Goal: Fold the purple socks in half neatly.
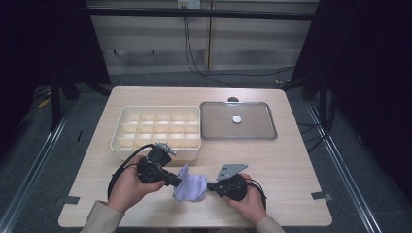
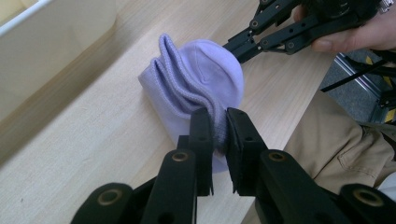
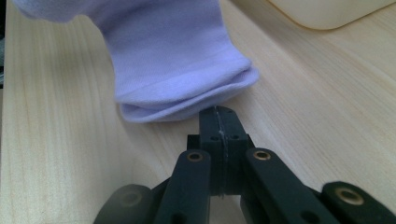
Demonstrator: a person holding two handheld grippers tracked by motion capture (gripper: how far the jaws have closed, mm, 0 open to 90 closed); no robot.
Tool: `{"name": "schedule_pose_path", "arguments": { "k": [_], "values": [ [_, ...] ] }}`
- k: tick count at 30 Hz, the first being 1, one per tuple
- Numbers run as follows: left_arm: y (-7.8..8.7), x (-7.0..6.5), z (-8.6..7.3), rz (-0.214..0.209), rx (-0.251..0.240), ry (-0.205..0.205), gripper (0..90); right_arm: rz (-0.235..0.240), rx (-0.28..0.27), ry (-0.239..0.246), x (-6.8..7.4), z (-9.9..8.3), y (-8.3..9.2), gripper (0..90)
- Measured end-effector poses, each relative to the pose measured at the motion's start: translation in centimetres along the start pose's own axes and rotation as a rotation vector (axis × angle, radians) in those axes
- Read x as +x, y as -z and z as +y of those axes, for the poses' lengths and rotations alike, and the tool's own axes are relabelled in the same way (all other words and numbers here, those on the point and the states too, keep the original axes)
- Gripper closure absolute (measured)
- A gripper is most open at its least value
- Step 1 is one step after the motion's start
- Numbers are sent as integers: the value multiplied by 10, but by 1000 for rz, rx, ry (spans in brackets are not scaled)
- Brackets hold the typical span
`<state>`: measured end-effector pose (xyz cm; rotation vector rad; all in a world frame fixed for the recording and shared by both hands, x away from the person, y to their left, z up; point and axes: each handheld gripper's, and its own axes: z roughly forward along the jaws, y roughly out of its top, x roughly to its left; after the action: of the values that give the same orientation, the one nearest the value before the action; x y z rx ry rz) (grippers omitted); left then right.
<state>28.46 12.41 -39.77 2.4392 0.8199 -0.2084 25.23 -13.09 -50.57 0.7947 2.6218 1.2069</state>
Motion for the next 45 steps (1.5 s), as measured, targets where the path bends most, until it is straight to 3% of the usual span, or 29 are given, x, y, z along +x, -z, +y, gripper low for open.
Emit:
{"name": "schedule_pose_path", "arguments": {
  "k": [24,45],
  "values": [
    [-10,-4,7,-8,26,-19,813,24,-4,7,6,3,-5,900],
    [-35,-6,12,-17,65,-30,813,27,-7,8,7,4,-6,900]
  ]
}}
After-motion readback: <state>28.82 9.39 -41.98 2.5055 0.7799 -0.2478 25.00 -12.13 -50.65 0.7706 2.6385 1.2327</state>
